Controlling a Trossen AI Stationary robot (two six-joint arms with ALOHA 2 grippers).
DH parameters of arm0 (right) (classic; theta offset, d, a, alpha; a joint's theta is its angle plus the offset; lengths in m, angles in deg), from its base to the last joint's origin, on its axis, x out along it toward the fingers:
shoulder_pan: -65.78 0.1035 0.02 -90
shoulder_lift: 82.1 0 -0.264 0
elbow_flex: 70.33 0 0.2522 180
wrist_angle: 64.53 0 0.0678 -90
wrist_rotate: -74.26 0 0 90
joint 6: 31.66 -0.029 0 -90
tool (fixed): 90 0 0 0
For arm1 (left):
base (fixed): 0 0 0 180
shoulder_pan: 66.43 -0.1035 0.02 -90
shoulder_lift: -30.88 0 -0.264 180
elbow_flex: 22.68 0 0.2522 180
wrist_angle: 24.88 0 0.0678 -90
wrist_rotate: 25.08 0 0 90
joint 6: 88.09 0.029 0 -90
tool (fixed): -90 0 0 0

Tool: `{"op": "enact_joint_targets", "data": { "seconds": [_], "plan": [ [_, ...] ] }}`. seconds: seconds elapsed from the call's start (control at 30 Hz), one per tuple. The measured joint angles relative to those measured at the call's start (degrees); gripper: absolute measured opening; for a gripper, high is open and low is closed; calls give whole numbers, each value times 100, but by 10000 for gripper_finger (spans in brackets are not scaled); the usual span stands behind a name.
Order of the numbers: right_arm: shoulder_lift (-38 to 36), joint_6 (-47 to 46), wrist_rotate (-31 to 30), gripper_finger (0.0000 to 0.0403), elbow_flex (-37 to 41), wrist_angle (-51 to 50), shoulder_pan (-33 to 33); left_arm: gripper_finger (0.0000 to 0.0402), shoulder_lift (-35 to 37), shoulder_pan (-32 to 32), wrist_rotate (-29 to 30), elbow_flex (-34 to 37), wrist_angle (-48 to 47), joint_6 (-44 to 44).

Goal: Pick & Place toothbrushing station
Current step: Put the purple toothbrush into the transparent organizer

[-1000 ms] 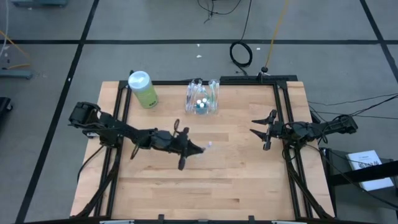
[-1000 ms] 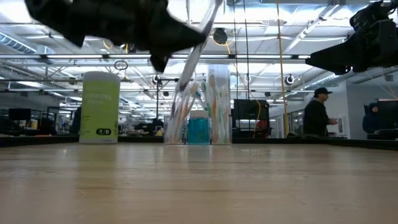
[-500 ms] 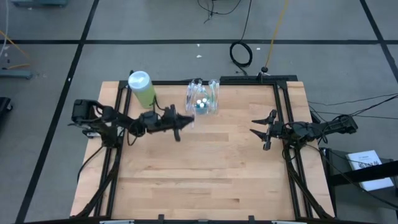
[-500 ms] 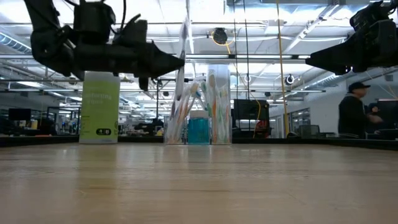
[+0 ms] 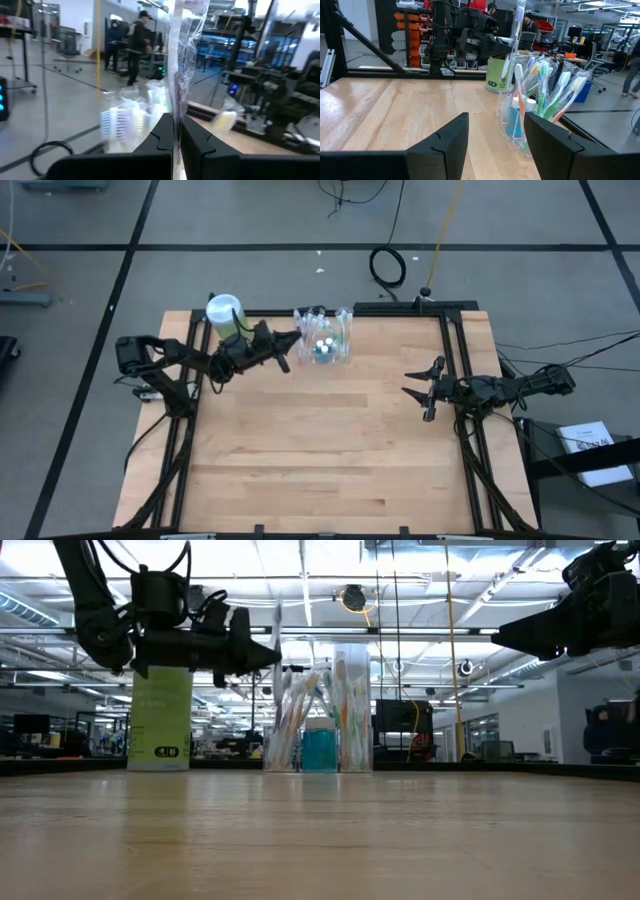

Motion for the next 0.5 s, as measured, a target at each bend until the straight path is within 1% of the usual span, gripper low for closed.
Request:
{"op": "enact_joint_targets", "data": {
  "seconds": [0.17, 0.37, 0.5],
  "plan": [
    [0, 2, 0, 183, 0, 0, 2, 4, 0, 33, 255, -61, -191, 212],
    [0, 2, -1, 183, 1, 0, 2, 3, 0, 54, 747, -325, -914, 370],
    [0, 0, -2, 183, 0, 0, 2, 3, 0, 54, 789, -458, -1054, 466]
  ]
}}
